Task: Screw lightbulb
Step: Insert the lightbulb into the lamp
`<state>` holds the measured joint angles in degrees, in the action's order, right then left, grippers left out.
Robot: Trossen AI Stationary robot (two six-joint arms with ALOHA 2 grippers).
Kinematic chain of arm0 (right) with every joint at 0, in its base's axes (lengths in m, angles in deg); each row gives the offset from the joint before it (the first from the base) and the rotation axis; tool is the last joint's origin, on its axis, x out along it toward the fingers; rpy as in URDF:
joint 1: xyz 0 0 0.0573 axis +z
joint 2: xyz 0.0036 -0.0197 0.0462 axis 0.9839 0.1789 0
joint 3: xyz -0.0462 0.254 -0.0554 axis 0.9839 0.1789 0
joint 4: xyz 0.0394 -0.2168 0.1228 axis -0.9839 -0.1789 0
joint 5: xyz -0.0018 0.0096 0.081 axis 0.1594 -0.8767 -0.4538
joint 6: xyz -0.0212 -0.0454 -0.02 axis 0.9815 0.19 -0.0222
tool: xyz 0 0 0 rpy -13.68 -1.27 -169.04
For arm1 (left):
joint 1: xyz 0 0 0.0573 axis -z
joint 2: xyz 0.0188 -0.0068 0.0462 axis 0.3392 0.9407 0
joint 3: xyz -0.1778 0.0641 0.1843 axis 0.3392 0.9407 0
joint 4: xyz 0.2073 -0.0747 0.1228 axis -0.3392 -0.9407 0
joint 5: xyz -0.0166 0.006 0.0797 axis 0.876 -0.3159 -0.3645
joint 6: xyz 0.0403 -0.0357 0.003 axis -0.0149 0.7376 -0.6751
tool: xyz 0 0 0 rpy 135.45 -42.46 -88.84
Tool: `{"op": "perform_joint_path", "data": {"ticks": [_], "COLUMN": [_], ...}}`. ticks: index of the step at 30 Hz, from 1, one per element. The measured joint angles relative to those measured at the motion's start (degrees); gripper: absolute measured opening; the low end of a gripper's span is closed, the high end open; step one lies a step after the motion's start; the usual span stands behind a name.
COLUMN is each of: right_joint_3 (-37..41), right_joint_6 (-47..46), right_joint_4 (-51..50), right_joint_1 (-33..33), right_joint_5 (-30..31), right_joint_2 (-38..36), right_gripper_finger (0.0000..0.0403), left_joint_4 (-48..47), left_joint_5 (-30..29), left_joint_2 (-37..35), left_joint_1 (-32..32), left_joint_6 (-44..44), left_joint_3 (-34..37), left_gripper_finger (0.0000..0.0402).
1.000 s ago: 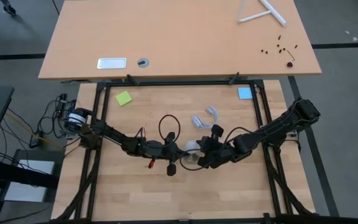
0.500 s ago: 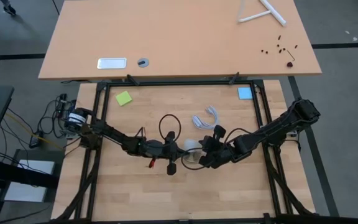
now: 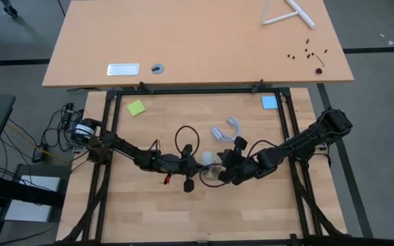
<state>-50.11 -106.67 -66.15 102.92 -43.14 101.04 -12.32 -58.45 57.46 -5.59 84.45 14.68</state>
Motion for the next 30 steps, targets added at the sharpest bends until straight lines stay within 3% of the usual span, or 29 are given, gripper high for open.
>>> {"op": "perform_joint_path", "data": {"ticks": [4,16,24,30], "right_joint_3": [0.0,0.0,0.0,0.02], "right_joint_6": [1.49,12.35,18.74,19.66], "right_joint_4": [0.51,12.11,24.93,26.07], "right_joint_1": [-1.03,-4.26,-6.01,-7.65], "right_joint_5": [2.49,1.08,-15.11,-15.93], "right_joint_2": [0.0,-4.11,-5.19,-2.81], "right_gripper_finger": [0.0007,0.0005,0.0005,0.0005], "left_joint_4": [0.0,0.87,1.61,1.21], "left_joint_5": [0.02,0.98,1.33,1.73], "left_joint_2": [0.0,-0.02,-0.02,-0.04], "left_joint_1": [0.0,0.0,0.0,0.0], "left_joint_6": [-0.03,-0.56,-1.36,-1.33], "left_joint_3": [0.0,-0.02,-0.02,-0.04], "left_gripper_finger": [0.0,0.0,0.0,0.0]}}
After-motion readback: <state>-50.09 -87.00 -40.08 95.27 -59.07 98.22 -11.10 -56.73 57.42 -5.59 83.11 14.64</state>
